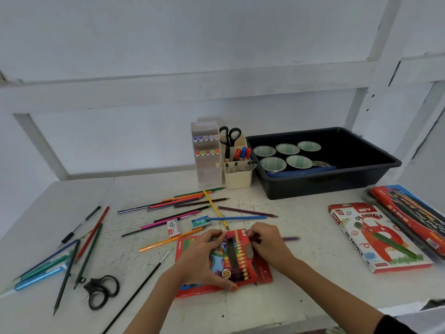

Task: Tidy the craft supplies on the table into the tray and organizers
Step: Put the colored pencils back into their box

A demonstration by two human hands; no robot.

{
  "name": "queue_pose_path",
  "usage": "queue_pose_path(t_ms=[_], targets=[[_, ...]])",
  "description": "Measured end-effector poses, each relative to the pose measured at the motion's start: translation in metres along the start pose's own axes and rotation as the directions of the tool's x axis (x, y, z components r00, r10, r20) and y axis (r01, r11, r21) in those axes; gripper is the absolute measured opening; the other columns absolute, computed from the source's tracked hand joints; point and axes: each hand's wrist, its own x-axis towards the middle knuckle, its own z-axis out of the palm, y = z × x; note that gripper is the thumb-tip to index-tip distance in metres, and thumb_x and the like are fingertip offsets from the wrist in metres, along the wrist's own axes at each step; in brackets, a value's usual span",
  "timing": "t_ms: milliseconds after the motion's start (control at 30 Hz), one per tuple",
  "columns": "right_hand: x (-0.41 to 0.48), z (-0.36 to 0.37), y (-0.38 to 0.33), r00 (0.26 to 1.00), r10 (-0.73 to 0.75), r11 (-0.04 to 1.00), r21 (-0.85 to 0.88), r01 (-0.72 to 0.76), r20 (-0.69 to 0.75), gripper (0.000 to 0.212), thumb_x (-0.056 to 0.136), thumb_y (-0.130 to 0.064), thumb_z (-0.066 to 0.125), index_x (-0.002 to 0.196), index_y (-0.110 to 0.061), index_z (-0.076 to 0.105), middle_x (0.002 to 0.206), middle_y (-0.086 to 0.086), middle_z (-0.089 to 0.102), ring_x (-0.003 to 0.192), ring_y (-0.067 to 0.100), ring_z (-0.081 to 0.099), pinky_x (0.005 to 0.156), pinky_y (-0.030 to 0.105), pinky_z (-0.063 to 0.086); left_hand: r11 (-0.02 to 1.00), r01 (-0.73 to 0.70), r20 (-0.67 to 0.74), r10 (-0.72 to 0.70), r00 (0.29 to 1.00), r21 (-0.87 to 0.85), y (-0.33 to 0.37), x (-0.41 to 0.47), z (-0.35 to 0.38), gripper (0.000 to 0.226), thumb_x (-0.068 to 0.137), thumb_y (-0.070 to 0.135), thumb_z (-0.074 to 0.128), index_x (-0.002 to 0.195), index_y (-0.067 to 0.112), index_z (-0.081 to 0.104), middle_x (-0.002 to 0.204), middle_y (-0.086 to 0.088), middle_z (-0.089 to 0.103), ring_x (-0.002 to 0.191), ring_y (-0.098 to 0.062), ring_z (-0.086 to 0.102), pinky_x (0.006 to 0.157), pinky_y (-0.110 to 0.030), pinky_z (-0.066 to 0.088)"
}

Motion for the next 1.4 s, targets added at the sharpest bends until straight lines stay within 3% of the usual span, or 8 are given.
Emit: queue_pose_path(t_ms=[133, 233, 400, 600, 700, 833, 1033, 1400], targets=[[-0.005, 0.000, 0.008, 0.992, 0.053, 0.982, 0.187, -0.030, -0.118, 0.023, 0.076, -0.011, 0.073, 0.069, -0.023, 0.056, 0.085, -0.008, 0.062, 0.087, 0.004, 0.057, 0.079, 0.023, 0.051, 1.000, -0.004, -0.001, 0.004, 1.000, 0.012, -0.002, 0.000, 0.002, 0.126, 0.045, 0.089, 0.058, 0.149, 0.035, 0.012, 0.151, 0.018, 0.010, 0.139, -0.006, 0.013, 0.117, -0.033, 0.020], [-0.013, -0.018, 0.024, 0.994, -0.008, 1.000, 0.007, 0.009, -0.111, 0.015, 0.077, -0.032, 0.074, 0.084, -0.031, 0.061, 0.099, -0.016, 0.056, 0.099, 0.002, 0.045, 0.088, 0.019, 0.038, 1.000, -0.010, -0.003, 0.010, 1.000, 0.007, -0.003, 0.002, 0.003, 0.127, 0.045, 0.089, 0.058, 0.149, 0.034, 0.011, 0.152, 0.018, 0.008, 0.139, -0.007, 0.011, 0.117, -0.031, 0.018], [-0.018, -0.031, 0.036, 0.999, 0.011, 0.961, -0.275, 0.001, 0.041, 0.028, 0.091, -0.022, 0.053, 0.117, -0.027, 0.062, 0.115, -0.011, 0.054, 0.106, 0.004, 0.039, 0.088, 0.014, 0.031, 1.000, -0.020, -0.012, 0.020, 1.000, -0.002, -0.004, 0.002, 0.004, 0.125, 0.047, 0.085, 0.062, 0.150, 0.034, 0.011, 0.152, 0.018, 0.007, 0.140, -0.006, 0.009, 0.116, -0.031, 0.016], [-0.002, -0.015, 0.024, 0.995, -0.058, 0.988, -0.140, 0.069, 0.083, 0.024, 0.091, -0.024, 0.058, 0.113, -0.023, 0.067, 0.105, -0.003, 0.057, 0.093, 0.004, 0.041, 0.076, 0.006, 0.033, 1.000, -0.020, 0.005, 0.019, 1.000, 0.014, -0.003, 0.002, 0.002, 0.129, 0.043, 0.091, 0.056, 0.150, 0.033, 0.011, 0.153, 0.016, 0.008, 0.140, -0.008, 0.010, 0.117, -0.035, 0.018], [0.003, -0.006, 0.017, 0.998, -0.048, 0.997, -0.056, 0.051, 0.049, 0.016, 0.085, -0.024, 0.066, 0.100, -0.019, 0.069, 0.099, -0.008, 0.057, 0.095, 0.003, 0.047, 0.088, 0.024, 0.046, 1.000, -0.016, 0.015, 0.016, 1.000, 0.017, -0.003, 0.002, 0.001, 0.128, 0.044, 0.090, 0.056, 0.150, 0.033, 0.010, 0.152, 0.016, 0.007, 0.140, -0.008, 0.010, 0.117, -0.033, 0.018], [-0.002, -0.007, 0.023, 0.997, -0.026, 0.993, -0.118, 0.017, -0.071, 0.017, 0.081, -0.036, 0.068, 0.095, -0.029, 0.061, 0.097, -0.019, 0.047, 0.099, 0.001, 0.041, 0.083, 0.014, 0.035, 1.000, -0.010, 0.043, 0.009, 0.999, 0.017, -0.002, 0.002, 0.000, 0.129, 0.044, 0.091, 0.054, 0.150, 0.034, 0.006, 0.153, 0.018, 0.003, 0.141, -0.010, 0.007, 0.118, -0.036, 0.017], [-0.003, -0.011, 0.030, 0.999, 0.039, 0.998, -0.057, -0.039, 0.003, 0.013, 0.086, -0.024, 0.066, 0.097, -0.021, 0.069, 0.091, -0.013, 0.053, 0.088, 0.002, 0.049, 0.074, 0.006, 0.036, 0.999, -0.009, 0.079, 0.006, 0.997, 0.038, 0.001, 0.003, -0.004, 0.130, 0.046, 0.088, 0.058, 0.151, 0.030, 0.008, 0.153, 0.016, 0.003, 0.142, -0.011, 0.006, 0.118, -0.035, 0.017], [0.008, 0.023, 0.003, 0.982, 0.165, 0.944, 0.304, -0.131, -0.090, 0.021, 0.083, -0.011, 0.068, 0.085, -0.019, 0.048, 0.078, -0.006, 0.057, 0.069, 0.007, 0.053, 0.058, 0.012, 0.045, 1.000, -0.003, 0.082, 0.001, 0.997, 0.027, -0.001, 0.002, 0.000, 0.126, 0.053, 0.080, 0.065, 0.150, 0.031, 0.003, 0.152, 0.018, -0.001, 0.142, -0.011, 0.002, 0.119, -0.037, 0.014]])
